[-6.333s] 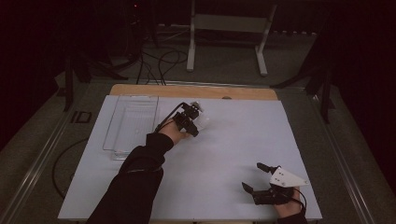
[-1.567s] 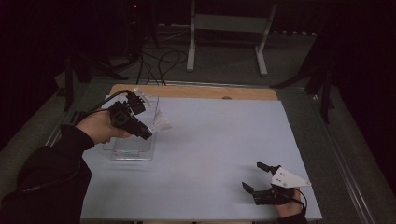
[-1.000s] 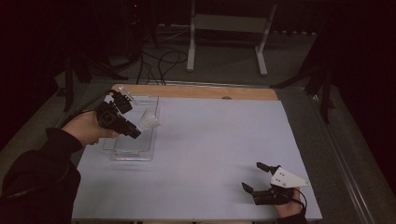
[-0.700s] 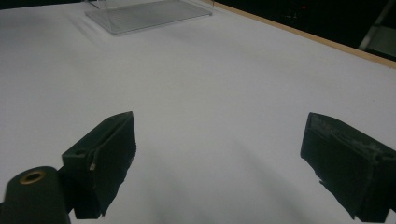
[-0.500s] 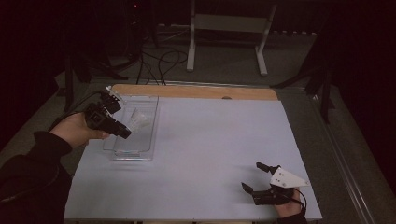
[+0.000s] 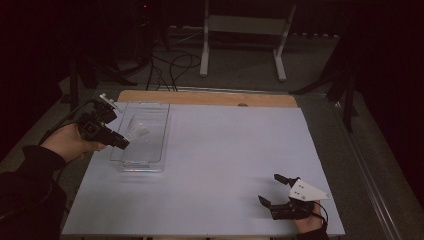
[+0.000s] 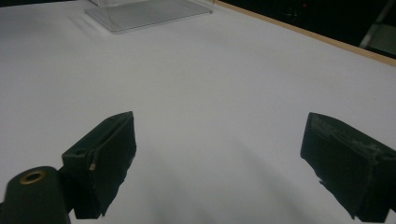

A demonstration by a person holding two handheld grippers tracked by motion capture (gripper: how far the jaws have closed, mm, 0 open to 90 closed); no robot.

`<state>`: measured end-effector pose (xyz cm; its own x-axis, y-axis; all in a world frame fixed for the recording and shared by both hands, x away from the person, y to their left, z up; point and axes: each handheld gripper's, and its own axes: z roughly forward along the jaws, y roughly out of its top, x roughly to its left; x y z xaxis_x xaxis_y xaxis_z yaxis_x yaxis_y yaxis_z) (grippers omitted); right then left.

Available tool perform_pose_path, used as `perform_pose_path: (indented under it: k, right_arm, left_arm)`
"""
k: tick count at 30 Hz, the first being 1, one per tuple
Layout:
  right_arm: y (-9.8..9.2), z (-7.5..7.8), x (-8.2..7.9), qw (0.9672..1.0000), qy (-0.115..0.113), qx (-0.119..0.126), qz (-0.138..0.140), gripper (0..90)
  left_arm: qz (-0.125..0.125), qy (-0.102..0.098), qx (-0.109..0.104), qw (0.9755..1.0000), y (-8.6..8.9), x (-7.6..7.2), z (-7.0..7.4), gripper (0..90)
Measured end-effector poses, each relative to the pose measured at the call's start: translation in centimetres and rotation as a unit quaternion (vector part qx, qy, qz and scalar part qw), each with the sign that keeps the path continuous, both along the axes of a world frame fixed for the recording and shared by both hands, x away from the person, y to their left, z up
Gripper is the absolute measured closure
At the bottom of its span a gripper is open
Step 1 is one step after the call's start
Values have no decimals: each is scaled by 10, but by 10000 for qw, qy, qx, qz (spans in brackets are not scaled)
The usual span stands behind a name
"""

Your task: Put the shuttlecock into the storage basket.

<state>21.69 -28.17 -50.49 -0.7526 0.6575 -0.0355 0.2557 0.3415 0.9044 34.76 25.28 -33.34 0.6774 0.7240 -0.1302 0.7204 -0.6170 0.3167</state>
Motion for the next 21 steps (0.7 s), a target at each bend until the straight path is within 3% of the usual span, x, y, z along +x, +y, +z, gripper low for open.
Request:
perform_pose_path:
  k: [10, 21]
  right_arm:
    - [0, 0, 0, 10000, 11, 10, 0, 105]
    - [0, -1, 0, 10000, 33, -7, 7, 105]
  left_arm:
    - [184, 12, 59, 9998, 10, 3, -11, 664]
    - [312, -38, -42, 9995, 22, 6, -25, 663]
